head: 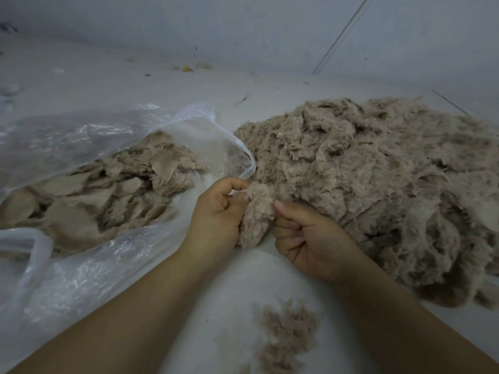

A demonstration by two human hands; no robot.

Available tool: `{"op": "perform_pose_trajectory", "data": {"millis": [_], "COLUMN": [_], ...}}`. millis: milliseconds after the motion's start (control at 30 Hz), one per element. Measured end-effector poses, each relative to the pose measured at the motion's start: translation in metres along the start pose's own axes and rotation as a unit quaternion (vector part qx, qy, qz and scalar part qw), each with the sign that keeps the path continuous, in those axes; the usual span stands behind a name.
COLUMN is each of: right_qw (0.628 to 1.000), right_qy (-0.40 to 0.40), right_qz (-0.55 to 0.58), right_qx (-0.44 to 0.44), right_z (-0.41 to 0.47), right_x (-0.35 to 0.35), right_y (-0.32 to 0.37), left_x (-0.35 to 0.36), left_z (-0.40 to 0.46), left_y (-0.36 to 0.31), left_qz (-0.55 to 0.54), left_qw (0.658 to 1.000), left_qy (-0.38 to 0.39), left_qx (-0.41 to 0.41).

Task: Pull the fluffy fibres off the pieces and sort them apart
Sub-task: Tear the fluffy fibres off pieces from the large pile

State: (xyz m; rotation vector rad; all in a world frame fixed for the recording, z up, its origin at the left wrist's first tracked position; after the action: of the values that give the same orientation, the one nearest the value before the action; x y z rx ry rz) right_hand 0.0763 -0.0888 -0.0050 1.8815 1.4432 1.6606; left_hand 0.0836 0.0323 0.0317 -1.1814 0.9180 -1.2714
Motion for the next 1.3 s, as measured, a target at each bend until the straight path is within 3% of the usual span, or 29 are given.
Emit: {"op": "perform_pose_trajectory", "data": {"millis": [233, 300, 367, 467, 567, 700, 767, 833, 933, 1100, 1300], "right_qw": [1.0, 1.0, 1.0, 1.0, 1.0, 1.0, 1.0, 1.0, 1.0, 1.0, 1.0], "right_qy": [-0.007, -0.005, 0.012, 0.024, -0.002, -0.006, 0.0, 0.005, 0.01, -0.004, -0.01], "right_qz": [0.003, -0.014, -0.017, 0.006, -0.018, 0.011, 0.021, 0.017, 0.0, 0.009, 0.004], "right_qx": [-0.006, -0.004, 0.001, 0.008, -0.01, 0.003, 0.01, 0.012, 0.008, 0.008, 0.0], "right_z": [0.0, 0.0, 0.0, 0.0, 0.002, 0.003, 0.003, 0.003, 0.001, 0.001, 0.001], "right_x": [-0.001, 0.001, 0.004, 0.005, -0.002, -0.004, -0.003, -0.002, 0.0, -0.001, -0.003], "right_y": [0.001, 0.0, -0.001, -0.003, -0.002, -0.003, -0.004, -0.005, -0.003, -0.003, -0.002], "left_x": [-0.027, -0.014, 0.011, 0.041, 0.039, -0.01, -0.013, 0.003, 0.022, -0.004, -0.017], "left_z": [-0.01, -0.019, -0.028, -0.04, -0.04, -0.016, -0.004, -0.001, -0.005, 0.005, 0.01], "left_y": [-0.04, -0.059, -0.067, -0.066, -0.065, -0.048, -0.023, -0.003, -0.005, -0.003, -0.004], "left_qz": [0.136, 0.224, 0.295, 0.316, 0.28, 0.213, 0.185, 0.154, 0.146, 0.099, 0.127], "left_qw": [0.964, 0.929, 0.891, 0.861, 0.885, 0.955, 0.979, 0.987, 0.982, 0.995, 0.991], "left_qy": [-0.144, -0.123, -0.053, 0.058, 0.068, -0.094, -0.064, 0.03, 0.122, 0.021, -0.049], "left_qx": [0.18, 0.269, 0.342, 0.395, 0.365, 0.184, 0.064, -0.011, 0.012, -0.007, 0.011]}}
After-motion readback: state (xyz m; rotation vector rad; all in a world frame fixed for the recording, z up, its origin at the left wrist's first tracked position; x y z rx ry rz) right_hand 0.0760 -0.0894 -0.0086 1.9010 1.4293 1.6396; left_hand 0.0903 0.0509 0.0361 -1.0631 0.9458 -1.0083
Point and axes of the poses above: each hand's wrist, its own z-axis towards the middle knuckle, its own x-axis out of the palm, y = z × x, the point moved 10 cm from there along z, towards the middle knuckle, and after that the axes turned 3 degrees about -y, right-handed, at the moved point
